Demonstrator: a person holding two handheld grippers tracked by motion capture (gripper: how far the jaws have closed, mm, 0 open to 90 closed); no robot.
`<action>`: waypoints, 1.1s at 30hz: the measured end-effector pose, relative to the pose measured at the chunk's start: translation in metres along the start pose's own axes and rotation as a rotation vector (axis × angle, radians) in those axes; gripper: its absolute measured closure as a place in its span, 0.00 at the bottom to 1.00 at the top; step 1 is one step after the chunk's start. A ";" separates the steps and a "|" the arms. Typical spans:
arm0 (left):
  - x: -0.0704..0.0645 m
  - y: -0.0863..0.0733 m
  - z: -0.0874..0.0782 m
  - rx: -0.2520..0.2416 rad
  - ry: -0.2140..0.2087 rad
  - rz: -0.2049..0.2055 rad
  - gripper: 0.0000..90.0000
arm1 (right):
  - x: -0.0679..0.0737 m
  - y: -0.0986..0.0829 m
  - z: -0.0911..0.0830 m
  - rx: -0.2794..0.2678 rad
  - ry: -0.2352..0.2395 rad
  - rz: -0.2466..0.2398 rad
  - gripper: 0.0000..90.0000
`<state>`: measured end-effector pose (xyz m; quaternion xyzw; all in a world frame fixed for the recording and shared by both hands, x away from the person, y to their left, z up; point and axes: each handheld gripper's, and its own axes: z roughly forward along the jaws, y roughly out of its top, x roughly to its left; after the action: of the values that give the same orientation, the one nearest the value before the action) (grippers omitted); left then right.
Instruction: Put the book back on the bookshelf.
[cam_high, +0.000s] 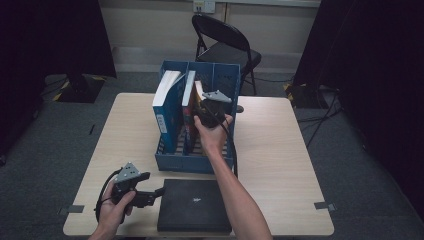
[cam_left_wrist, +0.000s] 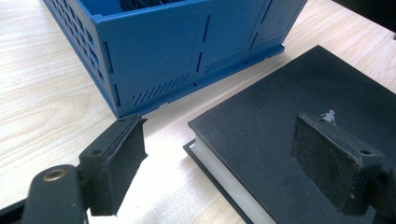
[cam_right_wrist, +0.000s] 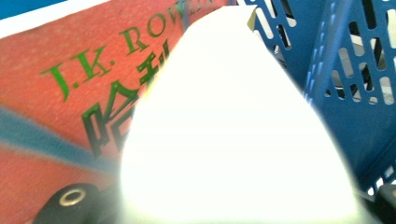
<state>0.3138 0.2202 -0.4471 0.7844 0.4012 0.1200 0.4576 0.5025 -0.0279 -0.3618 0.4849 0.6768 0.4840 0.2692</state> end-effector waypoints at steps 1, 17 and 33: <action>0.000 0.000 0.000 0.000 0.000 0.000 0.19 | 0.000 0.000 0.000 0.002 -0.001 0.002 0.71; 0.001 0.000 0.001 0.003 -0.004 -0.003 0.19 | 0.007 0.003 0.001 -0.061 -0.098 0.014 0.84; 0.004 0.000 -0.001 -0.004 0.000 -0.012 0.19 | 0.005 -0.006 0.013 -0.078 -0.076 0.008 0.81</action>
<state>0.3155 0.2238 -0.4474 0.7811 0.4055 0.1180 0.4599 0.5095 -0.0186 -0.3721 0.4948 0.6447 0.4924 0.3117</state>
